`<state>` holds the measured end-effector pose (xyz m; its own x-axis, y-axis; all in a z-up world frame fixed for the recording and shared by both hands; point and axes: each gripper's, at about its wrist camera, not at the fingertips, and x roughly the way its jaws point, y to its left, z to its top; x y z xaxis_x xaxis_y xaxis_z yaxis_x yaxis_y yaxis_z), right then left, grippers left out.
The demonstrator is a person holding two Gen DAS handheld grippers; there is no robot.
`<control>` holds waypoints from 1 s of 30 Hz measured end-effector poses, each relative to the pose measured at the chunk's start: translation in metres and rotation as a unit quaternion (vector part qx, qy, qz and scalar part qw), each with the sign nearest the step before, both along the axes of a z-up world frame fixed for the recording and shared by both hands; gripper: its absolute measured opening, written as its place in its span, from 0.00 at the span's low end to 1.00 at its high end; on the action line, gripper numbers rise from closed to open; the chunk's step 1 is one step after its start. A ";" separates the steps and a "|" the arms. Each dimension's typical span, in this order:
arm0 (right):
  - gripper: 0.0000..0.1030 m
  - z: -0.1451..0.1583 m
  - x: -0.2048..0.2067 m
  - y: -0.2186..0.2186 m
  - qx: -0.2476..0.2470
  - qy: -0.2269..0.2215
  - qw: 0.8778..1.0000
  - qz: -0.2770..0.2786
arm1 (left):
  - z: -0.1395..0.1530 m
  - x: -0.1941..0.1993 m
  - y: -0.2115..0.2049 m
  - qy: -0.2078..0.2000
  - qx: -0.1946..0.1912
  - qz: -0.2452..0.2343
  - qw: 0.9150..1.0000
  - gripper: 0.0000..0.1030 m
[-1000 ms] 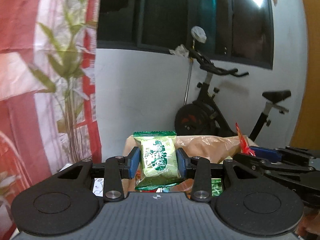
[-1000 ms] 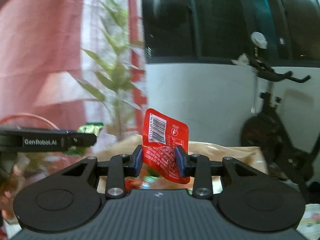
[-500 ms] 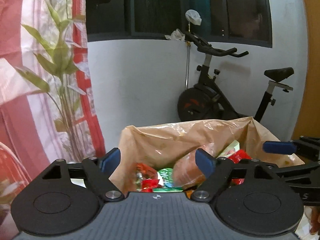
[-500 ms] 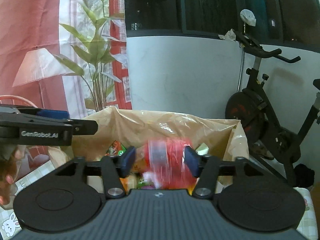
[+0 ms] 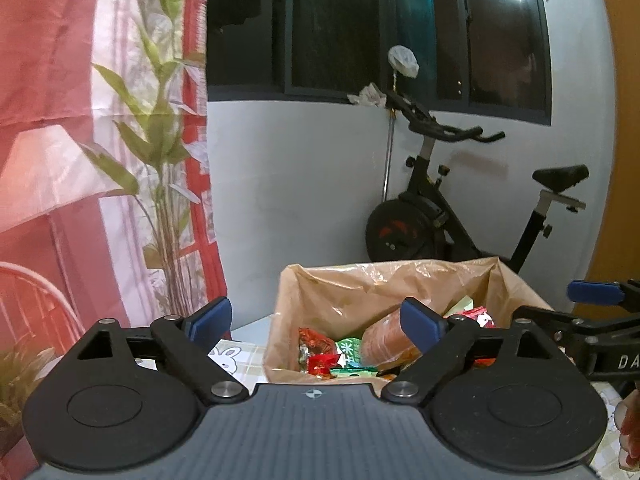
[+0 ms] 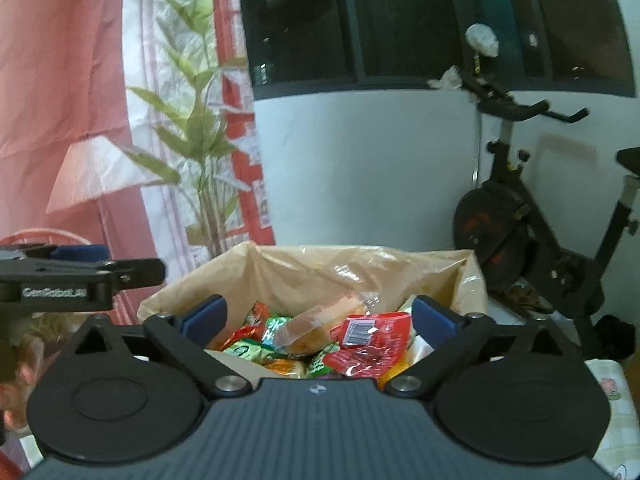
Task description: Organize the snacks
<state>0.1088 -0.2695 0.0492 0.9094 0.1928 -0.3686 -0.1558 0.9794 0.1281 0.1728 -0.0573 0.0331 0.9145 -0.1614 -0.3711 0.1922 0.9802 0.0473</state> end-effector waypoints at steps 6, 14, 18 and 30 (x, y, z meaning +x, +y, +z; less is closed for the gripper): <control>1.00 0.016 -0.026 0.000 0.018 -0.007 0.999 -0.028 | 0.012 -0.031 0.014 -0.008 0.001 0.027 1.000 0.92; 1.00 0.028 -0.068 0.013 0.034 -0.025 0.999 -0.025 | 0.029 -0.074 0.029 -0.019 0.013 0.069 0.997 0.95; 1.00 0.030 -0.086 0.021 0.036 -0.028 0.999 -0.020 | 0.031 -0.090 0.037 -0.025 0.017 0.084 0.996 0.95; 1.00 0.030 -0.105 0.042 -0.006 -0.019 1.000 -0.011 | 0.021 -0.108 0.050 -0.013 -0.001 0.084 0.996 0.95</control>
